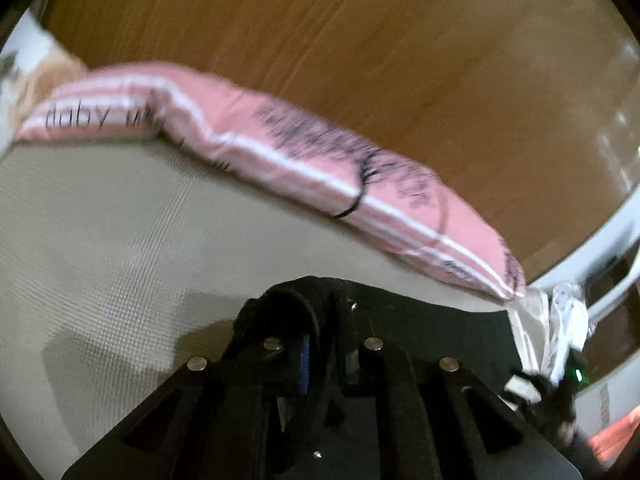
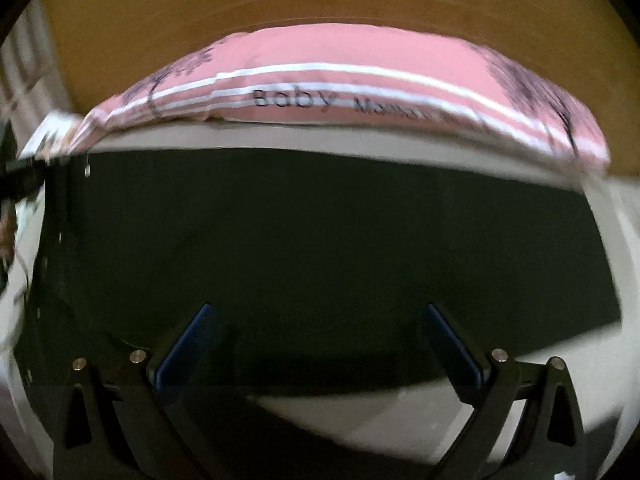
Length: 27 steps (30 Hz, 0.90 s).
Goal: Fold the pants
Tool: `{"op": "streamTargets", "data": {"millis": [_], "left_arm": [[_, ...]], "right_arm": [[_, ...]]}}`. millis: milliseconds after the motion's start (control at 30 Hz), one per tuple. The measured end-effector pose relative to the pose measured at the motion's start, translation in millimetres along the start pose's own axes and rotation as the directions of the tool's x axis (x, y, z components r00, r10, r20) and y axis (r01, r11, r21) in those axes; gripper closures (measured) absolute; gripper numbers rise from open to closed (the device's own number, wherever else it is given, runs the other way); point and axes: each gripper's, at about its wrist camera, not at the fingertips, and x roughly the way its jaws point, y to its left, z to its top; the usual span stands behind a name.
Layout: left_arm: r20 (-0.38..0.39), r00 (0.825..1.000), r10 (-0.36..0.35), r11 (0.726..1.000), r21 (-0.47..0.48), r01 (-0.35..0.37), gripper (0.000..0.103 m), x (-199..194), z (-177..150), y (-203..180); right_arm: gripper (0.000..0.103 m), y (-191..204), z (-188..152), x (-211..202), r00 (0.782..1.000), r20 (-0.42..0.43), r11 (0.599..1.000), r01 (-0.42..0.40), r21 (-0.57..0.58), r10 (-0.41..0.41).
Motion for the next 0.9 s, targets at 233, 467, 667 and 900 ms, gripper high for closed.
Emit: {"op": "streamTargets", "data": {"millis": [233,467,667,900], "left_arm": [[0.086,0.996,-0.038,0.999,0.028,0.036,0.093,-37,-6,-31],[0.104,0.993,-0.052,0.999,0.003,0.052,0.094,-47,-6,-32],[0.099,0.995,-0.019,0.999,0.034,0.016,0.094,-49,-5,-38],[0.083,0.996,0.013,1.0,0.027,-0.015,0.094,-43,-5,-35]], "right_arm": [[0.005,-28,75,21,0.991,-0.081,0.959,-0.126,-0.255,0.109],[0.013,-33,124,71,0.956,-0.239,0.857,-0.261,-0.444,0.168],[0.024,-29,138,111,0.903,-0.373,0.768,-0.391,-0.507,0.213],[0.08,-37,137,119,0.88,-0.398,0.754,-0.441,-0.486,0.258]]}}
